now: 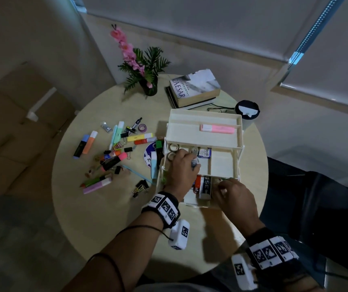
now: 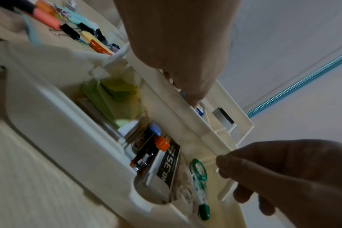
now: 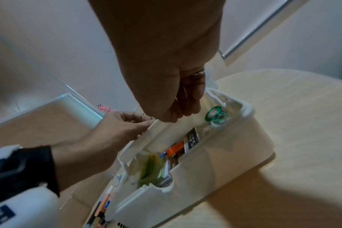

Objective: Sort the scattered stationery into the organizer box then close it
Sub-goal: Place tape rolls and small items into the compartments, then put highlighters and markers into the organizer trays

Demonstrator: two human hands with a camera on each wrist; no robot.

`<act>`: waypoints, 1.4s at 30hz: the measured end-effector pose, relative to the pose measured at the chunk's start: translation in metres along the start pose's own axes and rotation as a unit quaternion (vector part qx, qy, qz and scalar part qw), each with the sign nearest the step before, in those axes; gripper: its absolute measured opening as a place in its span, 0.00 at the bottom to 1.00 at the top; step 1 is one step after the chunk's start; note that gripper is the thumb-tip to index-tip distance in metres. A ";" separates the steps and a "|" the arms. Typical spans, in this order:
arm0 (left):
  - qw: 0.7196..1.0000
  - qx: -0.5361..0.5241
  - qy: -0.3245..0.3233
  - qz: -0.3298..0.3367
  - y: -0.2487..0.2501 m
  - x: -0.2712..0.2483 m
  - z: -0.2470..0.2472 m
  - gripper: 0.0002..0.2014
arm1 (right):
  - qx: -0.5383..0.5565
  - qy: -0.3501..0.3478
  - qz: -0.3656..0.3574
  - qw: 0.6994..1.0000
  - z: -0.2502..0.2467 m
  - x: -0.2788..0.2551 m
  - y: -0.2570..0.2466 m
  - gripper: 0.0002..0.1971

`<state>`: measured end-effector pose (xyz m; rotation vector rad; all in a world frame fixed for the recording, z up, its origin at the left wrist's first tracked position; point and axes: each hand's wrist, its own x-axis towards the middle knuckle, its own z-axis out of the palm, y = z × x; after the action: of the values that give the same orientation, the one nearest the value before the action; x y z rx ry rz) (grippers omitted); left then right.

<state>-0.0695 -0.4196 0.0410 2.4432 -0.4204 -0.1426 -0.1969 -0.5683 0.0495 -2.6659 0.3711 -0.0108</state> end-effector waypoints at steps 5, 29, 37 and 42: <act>0.999 0.024 -0.001 0.026 -0.001 0.003 -0.010 0.14 | 0.014 -0.010 -0.008 1.000 -0.005 0.004 -0.006 0.01; 0.983 0.113 -0.055 -0.133 -0.285 -0.075 -0.167 0.21 | -0.032 -0.233 -0.104 0.966 0.095 0.082 -0.224 0.24; 0.984 0.107 -0.112 -0.083 -0.333 -0.083 -0.171 0.22 | -0.197 -0.214 -0.034 0.956 0.169 0.118 -0.222 0.29; 0.986 0.112 -0.119 -0.041 -0.329 -0.065 -0.171 0.16 | -0.195 -0.214 -0.016 0.957 0.173 0.114 -0.224 0.28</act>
<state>-0.0093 -0.0540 -0.0286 2.6776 -0.4622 -0.4479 -0.0179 -0.3299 -0.0151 -2.9487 0.2018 0.6857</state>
